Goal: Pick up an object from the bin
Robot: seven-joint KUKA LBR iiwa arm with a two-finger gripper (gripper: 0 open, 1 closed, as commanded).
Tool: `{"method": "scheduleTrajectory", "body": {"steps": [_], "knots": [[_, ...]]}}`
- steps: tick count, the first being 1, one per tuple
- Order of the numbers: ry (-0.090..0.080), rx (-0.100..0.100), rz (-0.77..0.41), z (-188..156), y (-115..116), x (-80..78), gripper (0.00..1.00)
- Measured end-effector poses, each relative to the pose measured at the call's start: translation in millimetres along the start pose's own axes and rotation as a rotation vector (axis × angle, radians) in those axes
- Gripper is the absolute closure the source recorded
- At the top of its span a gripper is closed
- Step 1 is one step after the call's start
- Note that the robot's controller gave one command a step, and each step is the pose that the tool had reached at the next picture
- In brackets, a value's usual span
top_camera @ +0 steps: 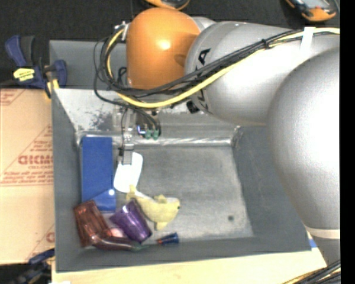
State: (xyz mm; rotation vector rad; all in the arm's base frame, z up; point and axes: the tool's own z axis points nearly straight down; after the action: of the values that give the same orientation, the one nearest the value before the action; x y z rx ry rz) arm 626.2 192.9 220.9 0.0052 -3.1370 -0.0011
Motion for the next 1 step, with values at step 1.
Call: {"method": "scheduleTrajectory", "body": {"steps": [1], "knots": [[-0.008, -0.001, 0.003, -4.5, -0.8, -1.9, 0.00]]}}
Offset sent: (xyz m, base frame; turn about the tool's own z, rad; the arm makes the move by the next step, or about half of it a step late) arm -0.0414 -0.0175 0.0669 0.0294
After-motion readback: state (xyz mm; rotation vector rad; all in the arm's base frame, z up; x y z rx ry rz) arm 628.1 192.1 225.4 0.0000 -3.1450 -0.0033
